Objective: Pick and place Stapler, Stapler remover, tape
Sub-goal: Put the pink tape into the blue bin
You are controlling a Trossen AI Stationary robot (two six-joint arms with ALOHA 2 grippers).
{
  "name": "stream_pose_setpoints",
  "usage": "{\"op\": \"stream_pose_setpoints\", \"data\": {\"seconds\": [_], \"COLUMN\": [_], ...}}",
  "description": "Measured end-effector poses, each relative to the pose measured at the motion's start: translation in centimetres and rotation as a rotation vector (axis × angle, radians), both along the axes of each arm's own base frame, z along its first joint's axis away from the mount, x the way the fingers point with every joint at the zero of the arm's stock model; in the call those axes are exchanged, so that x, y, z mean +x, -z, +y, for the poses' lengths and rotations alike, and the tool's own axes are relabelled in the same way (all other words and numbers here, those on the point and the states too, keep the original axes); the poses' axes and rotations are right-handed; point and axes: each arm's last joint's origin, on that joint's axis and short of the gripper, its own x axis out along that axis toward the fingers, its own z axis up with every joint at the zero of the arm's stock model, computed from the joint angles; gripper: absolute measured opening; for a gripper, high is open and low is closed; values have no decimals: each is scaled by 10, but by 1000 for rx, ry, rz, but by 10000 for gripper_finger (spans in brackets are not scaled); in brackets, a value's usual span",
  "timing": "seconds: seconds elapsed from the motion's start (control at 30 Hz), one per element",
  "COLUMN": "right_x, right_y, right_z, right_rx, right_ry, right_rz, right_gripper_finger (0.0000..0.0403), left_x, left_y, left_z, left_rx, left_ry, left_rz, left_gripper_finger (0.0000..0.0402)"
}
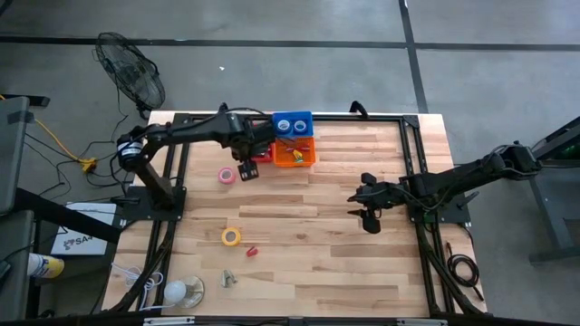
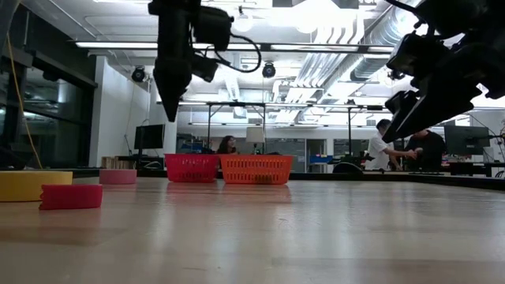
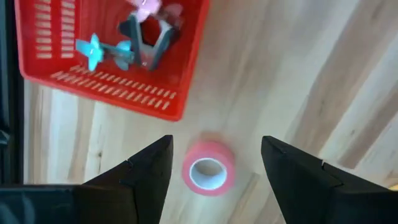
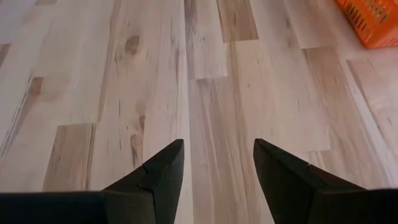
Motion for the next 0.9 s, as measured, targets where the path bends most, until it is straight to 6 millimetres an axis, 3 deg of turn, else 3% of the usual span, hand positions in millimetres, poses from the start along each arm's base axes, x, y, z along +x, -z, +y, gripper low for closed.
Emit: {"op": "stream_pose_setpoints", "data": {"seconds": [0.27,0.57,0.9], "right_x": [-2,-2,-2], "right_y": [2,3,3], "right_z": [0,0,0], "right_rx": [32,28,21], "right_ry": [4,4,10], "right_rz": [30,38,36], "right_gripper_finger": [185,185,185], "left_x": [0,-36,-69], "left_y": [6,30,71], "left_z": [-15,-25,-35], "left_rx": [-13,-4,10], "left_ry": [-8,-95,-251], "left_rz": [25,-46,-117], "left_gripper_finger": [239,239,239]}}
